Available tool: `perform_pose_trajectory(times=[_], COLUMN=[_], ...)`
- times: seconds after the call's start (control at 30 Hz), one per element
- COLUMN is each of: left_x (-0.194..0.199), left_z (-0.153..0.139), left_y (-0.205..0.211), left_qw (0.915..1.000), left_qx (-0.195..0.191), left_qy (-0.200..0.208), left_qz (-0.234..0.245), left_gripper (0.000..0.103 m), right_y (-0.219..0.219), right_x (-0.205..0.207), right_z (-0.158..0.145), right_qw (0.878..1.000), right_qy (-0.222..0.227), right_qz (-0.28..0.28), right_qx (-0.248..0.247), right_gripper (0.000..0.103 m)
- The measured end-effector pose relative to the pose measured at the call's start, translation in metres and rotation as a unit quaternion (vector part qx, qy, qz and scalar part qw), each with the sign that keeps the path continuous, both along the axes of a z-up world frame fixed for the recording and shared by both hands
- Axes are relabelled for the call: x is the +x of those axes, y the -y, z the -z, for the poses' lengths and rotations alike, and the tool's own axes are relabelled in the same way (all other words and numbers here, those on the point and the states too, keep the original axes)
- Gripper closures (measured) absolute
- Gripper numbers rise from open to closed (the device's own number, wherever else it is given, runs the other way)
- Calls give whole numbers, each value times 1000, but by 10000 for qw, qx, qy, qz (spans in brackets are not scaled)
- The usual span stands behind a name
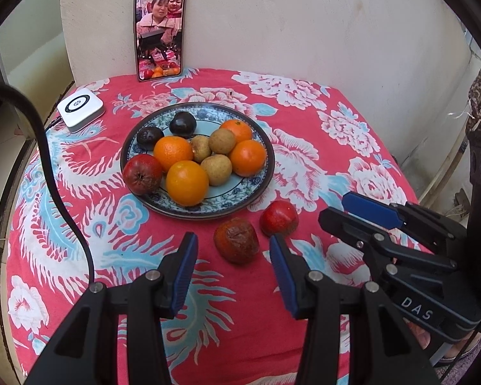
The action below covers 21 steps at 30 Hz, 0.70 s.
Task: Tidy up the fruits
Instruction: 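Withdraw both open tools from the plate toward the last two red fruits, then grasp the wrinkled red-brown fruit with the left tool while the right tool grasps a red fruit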
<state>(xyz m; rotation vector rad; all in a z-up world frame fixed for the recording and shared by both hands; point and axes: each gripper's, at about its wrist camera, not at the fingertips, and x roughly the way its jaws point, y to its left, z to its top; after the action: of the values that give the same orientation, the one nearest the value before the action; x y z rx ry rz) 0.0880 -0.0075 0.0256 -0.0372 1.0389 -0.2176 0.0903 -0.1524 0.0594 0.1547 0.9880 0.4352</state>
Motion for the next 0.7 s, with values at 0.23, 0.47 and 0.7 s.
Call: perform_pose_trajectory(times=[0.23,0.47,0.7], left_x=[2,4,2], left_z=[8,12,10], left_y=[3,3,5], left_qw=[10000,9999,10000], left_qx=[68,103,69], left_qy=[-5,1,27], left_qz=[14,15,61], left_gripper=[54,62,69], right_y=[0,0,-1], right_x=[0,0,1], right_z=[2,3,6], right_qw=[10000,10000,10000], right_qy=[-22,-38,-66], right_qz=[-4,-3,-23], right_qx=[-29,-34,-50], right_gripper=[65,65,65])
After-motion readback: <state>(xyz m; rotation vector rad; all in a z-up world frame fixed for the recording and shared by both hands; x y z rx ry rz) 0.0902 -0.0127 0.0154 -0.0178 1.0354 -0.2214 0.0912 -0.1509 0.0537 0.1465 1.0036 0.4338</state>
